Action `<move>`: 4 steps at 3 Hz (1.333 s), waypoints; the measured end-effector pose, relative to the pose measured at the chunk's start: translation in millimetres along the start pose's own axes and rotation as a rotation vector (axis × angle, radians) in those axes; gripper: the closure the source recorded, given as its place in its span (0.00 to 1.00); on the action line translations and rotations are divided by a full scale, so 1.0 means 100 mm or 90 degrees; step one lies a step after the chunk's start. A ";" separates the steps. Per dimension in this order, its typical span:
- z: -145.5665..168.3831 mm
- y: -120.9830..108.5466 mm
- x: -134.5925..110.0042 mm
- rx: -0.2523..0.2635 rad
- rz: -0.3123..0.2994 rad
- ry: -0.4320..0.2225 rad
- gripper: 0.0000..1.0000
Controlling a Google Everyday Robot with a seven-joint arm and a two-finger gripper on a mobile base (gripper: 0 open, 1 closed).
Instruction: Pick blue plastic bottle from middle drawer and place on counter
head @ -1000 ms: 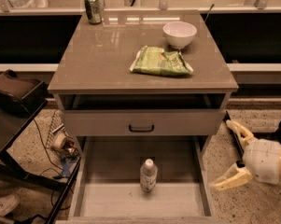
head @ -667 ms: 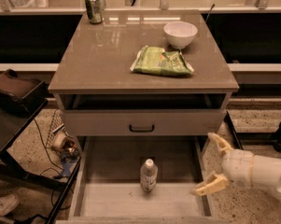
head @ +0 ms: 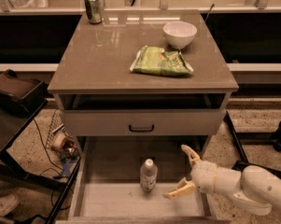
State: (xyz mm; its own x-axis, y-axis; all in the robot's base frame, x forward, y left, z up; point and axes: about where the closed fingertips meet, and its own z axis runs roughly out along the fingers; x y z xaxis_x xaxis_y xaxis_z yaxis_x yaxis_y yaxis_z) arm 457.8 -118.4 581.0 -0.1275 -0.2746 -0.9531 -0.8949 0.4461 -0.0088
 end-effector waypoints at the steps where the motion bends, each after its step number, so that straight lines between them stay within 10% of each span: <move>1: 0.41 0.09 0.19 -0.016 0.011 -0.052 0.00; 2: 0.82 0.17 0.33 -0.036 0.018 -0.079 0.00; 4: 1.44 0.35 0.49 -0.071 0.027 -0.101 0.40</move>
Offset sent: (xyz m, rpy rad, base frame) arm 0.0272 0.1132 -0.0939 0.1807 -0.0135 0.0770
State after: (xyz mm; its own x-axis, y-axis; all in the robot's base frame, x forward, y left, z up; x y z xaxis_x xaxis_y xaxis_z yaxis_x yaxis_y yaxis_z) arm 482.1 6.2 490.2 -0.1059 -0.1162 -0.9876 -0.9328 0.3556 0.0582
